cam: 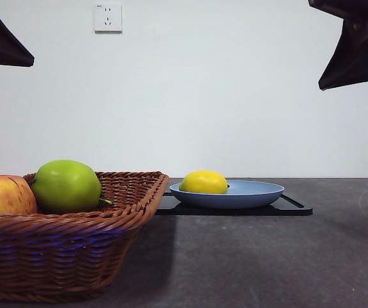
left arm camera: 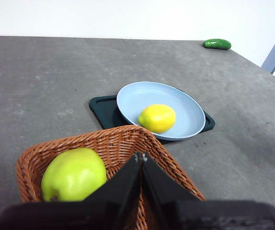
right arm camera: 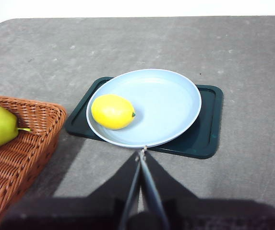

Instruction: Take the lemon from the basket,put the lemon in the plate,hand out the plate

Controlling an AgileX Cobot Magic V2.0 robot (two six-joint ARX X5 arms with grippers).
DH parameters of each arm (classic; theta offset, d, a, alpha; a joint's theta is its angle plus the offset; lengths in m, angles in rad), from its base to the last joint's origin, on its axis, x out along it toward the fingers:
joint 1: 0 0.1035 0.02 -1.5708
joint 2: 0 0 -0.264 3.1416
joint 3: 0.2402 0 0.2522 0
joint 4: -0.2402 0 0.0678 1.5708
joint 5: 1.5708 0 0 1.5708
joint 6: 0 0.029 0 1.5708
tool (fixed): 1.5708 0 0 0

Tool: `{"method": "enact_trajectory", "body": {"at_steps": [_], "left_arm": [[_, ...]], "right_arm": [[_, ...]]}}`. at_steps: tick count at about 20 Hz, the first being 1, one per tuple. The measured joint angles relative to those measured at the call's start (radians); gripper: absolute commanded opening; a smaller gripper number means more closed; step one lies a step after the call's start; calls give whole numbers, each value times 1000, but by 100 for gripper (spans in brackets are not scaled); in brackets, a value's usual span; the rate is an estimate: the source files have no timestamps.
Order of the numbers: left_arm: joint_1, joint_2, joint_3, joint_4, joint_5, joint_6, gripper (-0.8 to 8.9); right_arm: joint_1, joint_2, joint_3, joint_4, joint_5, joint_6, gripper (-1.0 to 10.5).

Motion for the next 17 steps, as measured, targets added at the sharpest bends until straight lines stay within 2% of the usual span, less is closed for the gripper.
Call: {"method": "enact_trajectory", "body": {"at_steps": [3,4,8,11,14,17], "left_arm": [[0,-3,0,-13,-1,-1,8],[0,-29,0,-59,-15,18,8],[39,-301,-3,-280,-74,151,8],[138,-459,-92,-273,-90,224,8],[232,-579,-225,-261,-112,231,8],[282,-662,-345,-175,-114,232,8]], "right_arm": [[0,0,0,0,0,0,4],[0,-1,0,1,0,0,4],[0,-2,0,0,0,0,4],[0,-2,0,0,0,0,4],[0,-2,0,0,0,0,4],[0,-2,0,0,0,0,4]]}}
